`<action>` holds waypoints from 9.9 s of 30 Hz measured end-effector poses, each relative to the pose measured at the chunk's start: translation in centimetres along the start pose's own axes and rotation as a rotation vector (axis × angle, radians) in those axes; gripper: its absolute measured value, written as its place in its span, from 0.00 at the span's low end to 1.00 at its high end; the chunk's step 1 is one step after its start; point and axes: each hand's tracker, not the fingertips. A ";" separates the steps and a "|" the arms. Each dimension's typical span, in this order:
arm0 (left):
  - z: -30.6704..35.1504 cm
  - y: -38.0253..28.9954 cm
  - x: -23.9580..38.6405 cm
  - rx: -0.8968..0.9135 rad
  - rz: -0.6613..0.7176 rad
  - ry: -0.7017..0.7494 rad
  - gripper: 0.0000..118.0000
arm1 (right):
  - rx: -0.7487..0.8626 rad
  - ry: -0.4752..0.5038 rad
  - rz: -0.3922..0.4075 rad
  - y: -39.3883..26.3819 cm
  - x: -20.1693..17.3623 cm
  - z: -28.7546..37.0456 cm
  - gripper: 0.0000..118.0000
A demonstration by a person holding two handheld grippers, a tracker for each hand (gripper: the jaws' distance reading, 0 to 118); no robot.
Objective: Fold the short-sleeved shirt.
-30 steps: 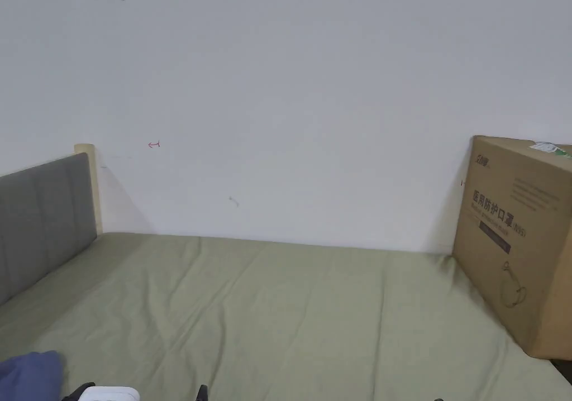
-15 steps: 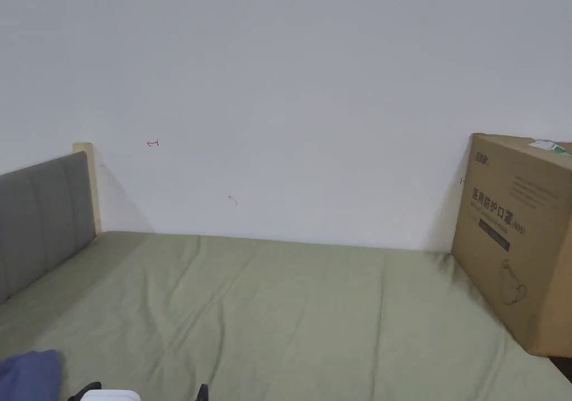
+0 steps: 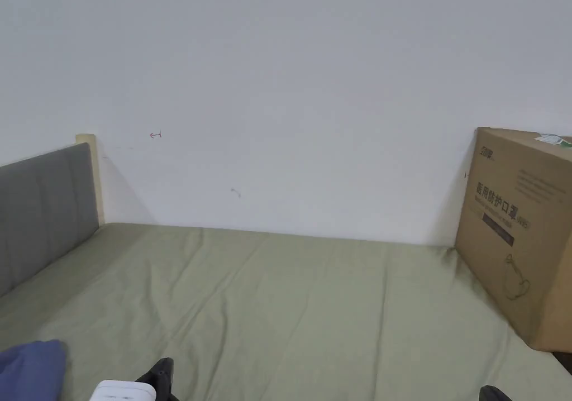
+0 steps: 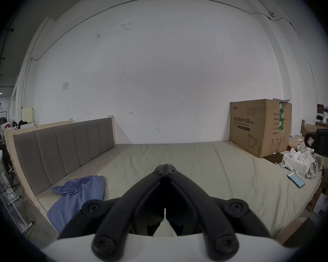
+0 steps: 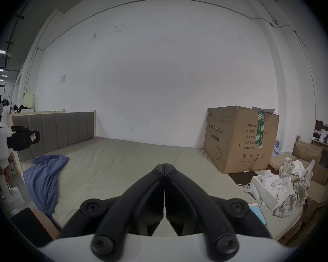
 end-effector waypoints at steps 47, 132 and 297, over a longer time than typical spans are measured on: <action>-30.9 -13.9 -27.2 -0.875 0.066 0.276 0.89 | -0.272 0.553 -0.002 -7.9 -14.5 -16.2 0.00; -42.1 -14.3 -0.3 -0.759 0.007 -0.119 0.88 | -0.382 0.028 -0.042 -9.9 9.5 -9.2 0.00; -8.7 -16.7 -6.2 -0.619 0.124 -0.135 0.04 | -0.570 0.216 -0.017 -11.3 10.8 -21.8 0.33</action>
